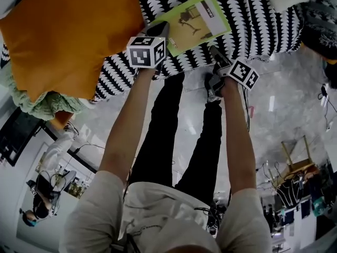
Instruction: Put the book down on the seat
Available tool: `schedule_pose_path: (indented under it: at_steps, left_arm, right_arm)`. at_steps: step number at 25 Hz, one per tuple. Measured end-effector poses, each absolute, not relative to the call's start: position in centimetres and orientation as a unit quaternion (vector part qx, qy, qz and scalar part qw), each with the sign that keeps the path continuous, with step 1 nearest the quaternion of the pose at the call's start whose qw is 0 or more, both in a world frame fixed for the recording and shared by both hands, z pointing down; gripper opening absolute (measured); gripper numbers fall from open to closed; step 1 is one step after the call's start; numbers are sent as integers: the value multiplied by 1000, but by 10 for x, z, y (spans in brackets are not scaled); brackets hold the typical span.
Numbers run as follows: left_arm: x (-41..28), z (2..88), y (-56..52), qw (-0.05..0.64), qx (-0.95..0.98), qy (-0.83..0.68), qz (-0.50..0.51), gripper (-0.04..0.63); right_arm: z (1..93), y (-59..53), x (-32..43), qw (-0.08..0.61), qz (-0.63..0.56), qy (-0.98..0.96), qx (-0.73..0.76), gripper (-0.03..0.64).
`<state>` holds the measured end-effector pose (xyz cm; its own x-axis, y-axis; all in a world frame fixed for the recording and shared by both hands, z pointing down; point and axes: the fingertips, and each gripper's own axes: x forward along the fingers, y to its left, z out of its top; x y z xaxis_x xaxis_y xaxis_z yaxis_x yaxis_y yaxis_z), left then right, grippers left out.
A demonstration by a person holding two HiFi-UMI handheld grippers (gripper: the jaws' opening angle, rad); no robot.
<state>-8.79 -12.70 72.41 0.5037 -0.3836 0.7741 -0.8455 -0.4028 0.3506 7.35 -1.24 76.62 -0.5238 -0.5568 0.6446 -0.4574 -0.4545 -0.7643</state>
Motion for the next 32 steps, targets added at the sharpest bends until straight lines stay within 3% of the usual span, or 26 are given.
schedule_pose_path:
  at_steps: [9, 13, 22, 32]
  left_arm:
    - [-83, 691, -74, 334, 796, -389, 321, 8]
    - [-74, 666, -43, 351, 786, -416, 292, 8]
    - [-49, 554, 3, 330, 783, -471, 238, 8]
    - [-19, 414, 53, 325, 775, -516, 169, 8]
  right_arm:
    - [756, 16, 95, -62, -639, 590, -489, 129]
    - [696, 1, 94, -79, -521, 699, -484, 129]
    - [553, 9, 95, -191, -311, 821, -438, 130]
    - [448, 67, 108, -198, -295, 833, -424, 129]
